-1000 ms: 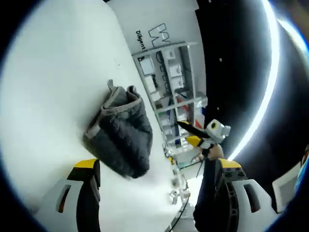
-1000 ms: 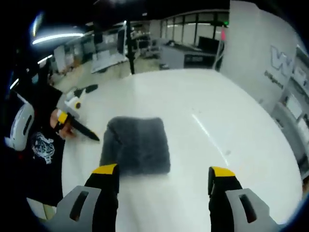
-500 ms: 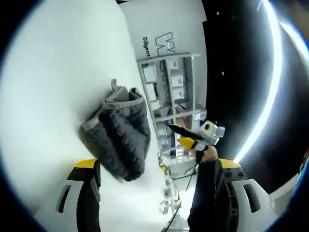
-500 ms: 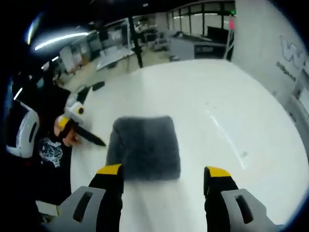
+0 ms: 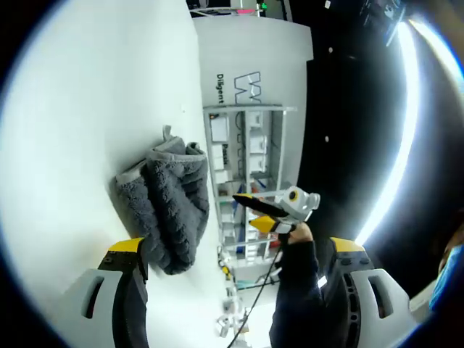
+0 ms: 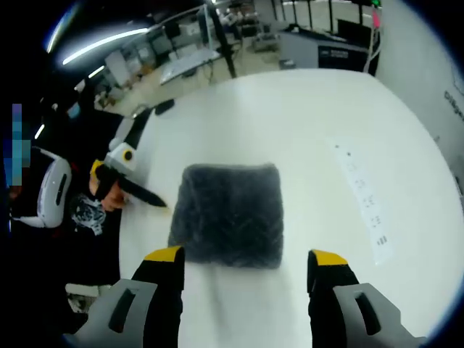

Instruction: Open the folded towel by lifting each exposed corner and separating the folded layers until the towel lies flat within the target outline without major curled edges

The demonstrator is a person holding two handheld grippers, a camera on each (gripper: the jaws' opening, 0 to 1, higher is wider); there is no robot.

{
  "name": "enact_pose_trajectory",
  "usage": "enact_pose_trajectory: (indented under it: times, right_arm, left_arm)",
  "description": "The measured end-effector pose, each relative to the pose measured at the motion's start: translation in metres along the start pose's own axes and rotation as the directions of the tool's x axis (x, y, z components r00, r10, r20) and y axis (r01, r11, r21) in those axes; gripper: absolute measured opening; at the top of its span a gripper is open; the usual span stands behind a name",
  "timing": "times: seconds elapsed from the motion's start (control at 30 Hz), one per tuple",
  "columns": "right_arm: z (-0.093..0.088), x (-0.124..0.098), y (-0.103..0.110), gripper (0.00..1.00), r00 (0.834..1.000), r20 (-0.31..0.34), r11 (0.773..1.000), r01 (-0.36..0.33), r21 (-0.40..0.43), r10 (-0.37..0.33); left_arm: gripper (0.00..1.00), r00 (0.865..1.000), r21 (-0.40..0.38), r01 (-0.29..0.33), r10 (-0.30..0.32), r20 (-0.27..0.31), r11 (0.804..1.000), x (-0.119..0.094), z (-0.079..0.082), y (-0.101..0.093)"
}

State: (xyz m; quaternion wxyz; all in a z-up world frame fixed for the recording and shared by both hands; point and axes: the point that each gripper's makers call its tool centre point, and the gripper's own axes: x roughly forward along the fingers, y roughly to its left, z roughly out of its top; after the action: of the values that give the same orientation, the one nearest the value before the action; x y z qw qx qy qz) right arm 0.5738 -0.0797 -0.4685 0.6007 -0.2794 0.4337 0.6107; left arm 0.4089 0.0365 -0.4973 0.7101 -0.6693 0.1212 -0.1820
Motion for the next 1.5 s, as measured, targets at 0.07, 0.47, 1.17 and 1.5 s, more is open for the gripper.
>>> enact_pose_trajectory:
  times: [0.07,0.47,1.17,1.5]
  right_arm:
    - [0.006,-0.008,-0.004,0.67,1.0,-0.014,1.0,0.002,-0.009,-0.003]
    - [0.028,-0.009,0.004,0.64,0.998,-0.046,0.998,0.03,-0.063,-0.033]
    - [-0.003,0.039,0.0,0.48,0.996,-0.088,1.0,0.022,-0.013,-0.023]
    - [-0.016,0.058,-0.007,0.42,0.993,-0.12,1.0,0.006,0.003,-0.006]
  left_arm:
    - [0.99,1.0,0.0,-0.002,0.002,-0.005,1.0,0.0,-0.001,0.001]
    - [0.98,0.999,-0.031,-0.018,0.017,-0.034,0.999,0.006,-0.027,0.015]
    - [0.84,0.998,-0.045,-0.066,0.065,-0.022,0.997,0.012,-0.025,0.036]
    - [0.64,0.994,0.004,-0.104,0.104,-0.026,0.995,0.012,-0.022,0.047]
